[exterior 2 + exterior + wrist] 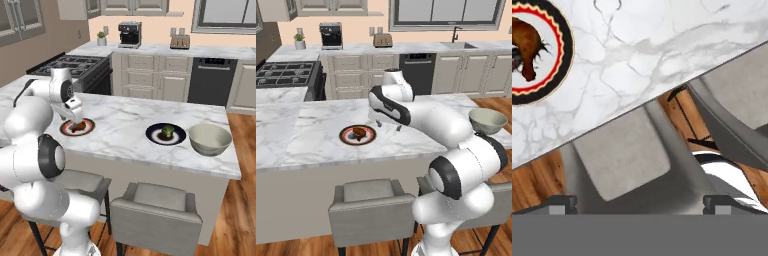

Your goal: Pick the chicken drumstick and broccoli from their plates and place them in the bowl. Then put the bowl in the fridge.

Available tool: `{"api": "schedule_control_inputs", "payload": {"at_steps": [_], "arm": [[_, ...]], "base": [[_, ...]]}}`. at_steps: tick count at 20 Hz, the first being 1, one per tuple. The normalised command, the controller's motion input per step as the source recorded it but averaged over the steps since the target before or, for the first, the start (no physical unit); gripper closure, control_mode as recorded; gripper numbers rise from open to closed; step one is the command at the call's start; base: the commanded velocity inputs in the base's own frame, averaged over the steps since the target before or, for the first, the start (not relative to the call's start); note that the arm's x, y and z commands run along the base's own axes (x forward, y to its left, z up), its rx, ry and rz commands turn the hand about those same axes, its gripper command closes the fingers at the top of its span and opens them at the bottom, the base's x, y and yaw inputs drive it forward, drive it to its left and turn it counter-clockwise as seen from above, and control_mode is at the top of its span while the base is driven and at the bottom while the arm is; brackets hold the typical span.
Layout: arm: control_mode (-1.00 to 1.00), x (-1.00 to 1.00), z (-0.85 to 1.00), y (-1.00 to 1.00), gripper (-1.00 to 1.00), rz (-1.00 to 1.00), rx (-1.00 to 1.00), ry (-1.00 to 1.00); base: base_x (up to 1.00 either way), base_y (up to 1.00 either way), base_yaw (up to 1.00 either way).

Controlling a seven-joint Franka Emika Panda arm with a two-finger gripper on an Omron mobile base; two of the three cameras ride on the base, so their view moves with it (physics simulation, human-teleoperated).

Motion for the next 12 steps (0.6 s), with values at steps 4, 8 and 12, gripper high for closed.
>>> {"api": "schedule_control_inputs", "payload": {"at_steps": [4,8,12], "arm": [[-1.00,0.50,-0.31,0.43,-1.00,-0.17,0.00,0.00],[-1.00,0.48,-0.35,0.30,-1.00,-0.10,0.00,0.02],[-1.00,0.50,-0.36,0.12,-1.00,-0.06,0.01,0.13]], "base": [[0.00,0.00,0.00],[0.00,0.00,0.00],[0.00,0.00,0.00]]}}
